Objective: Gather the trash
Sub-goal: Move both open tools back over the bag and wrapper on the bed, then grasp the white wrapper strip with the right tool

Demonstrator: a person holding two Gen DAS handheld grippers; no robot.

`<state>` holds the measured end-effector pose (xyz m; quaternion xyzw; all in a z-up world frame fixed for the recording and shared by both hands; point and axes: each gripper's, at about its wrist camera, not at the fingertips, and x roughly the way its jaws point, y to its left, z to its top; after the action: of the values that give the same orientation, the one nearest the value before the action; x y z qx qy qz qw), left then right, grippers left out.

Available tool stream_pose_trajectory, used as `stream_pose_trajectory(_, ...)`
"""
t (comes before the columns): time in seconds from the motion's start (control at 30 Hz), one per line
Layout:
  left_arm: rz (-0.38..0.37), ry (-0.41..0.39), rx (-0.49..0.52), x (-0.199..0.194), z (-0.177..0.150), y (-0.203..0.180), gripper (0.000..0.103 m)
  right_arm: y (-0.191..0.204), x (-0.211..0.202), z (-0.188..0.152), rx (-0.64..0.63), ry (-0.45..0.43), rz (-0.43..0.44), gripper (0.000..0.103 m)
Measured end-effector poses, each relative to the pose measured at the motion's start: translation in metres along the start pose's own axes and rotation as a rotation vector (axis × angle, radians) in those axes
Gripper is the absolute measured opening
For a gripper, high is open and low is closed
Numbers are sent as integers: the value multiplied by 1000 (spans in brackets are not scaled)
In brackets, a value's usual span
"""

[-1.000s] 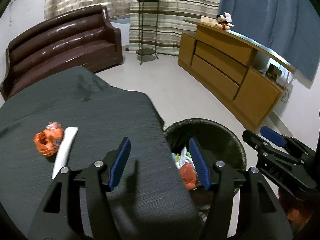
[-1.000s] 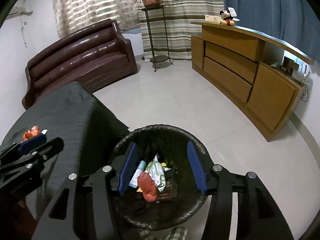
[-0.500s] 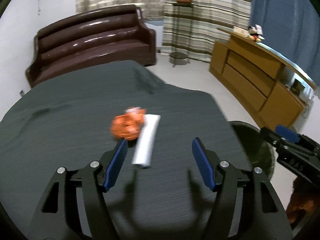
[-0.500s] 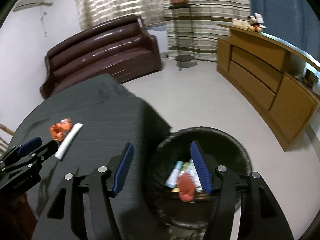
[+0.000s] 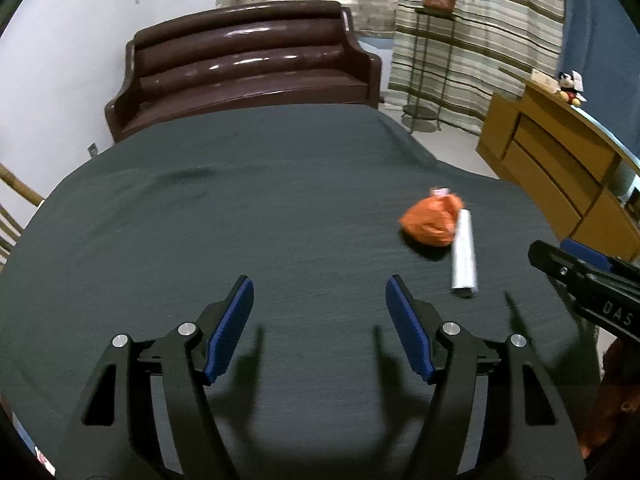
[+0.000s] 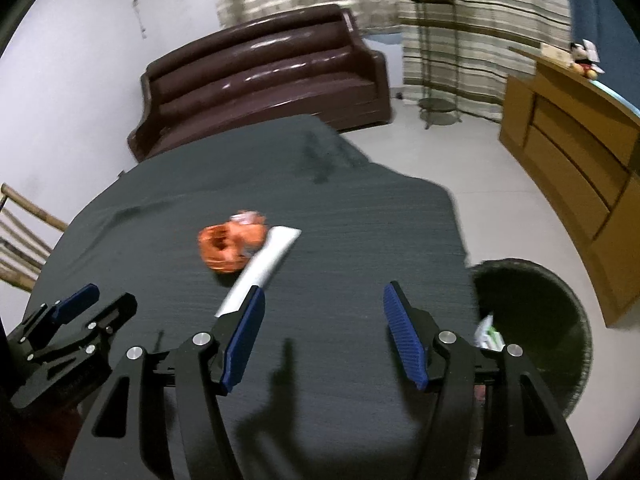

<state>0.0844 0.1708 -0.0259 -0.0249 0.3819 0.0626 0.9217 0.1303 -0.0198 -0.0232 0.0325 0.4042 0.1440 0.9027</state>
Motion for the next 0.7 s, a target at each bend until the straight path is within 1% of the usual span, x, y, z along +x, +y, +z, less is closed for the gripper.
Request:
stream_pose_trajectory(0.1, 13, 3, -13, 0, -2, 16, 67, 16, 10, 2, -23, 24, 8, 61)
stream_pose_trajectory(0.23, 23, 7, -33, 1, -3, 34, 67, 27, 23, 3, -34, 65, 4, 61)
stream_pose_trajectory(0.4, 22, 13, -52, 5, 1, 43, 68, 36, 37, 3, -50, 118, -30, 61)
stream_pose_trajectory(0.47, 14, 15, -54, 5, 2, 44, 68, 39, 39, 3, -53, 119, -43, 61)
stream_pose_trajectory(0.53, 2, 15, -52, 6, 3, 44, 68, 39, 39, 3, -58, 119, -64, 57)
stream_pose_trajectory(0.57, -2, 15, -50, 8, 4, 44, 68, 39, 38, 2, -59, 117, -71, 51)
stream_pose_trajectory(0.63, -14, 13, -46, 9, 6, 41, 68, 38, 37, 1, -61, 118, -79, 46)
stream_pose_trajectory(0.7, -28, 13, -41, 10, 8, 36, 68, 36, 36, 1, -63, 115, -85, 38)
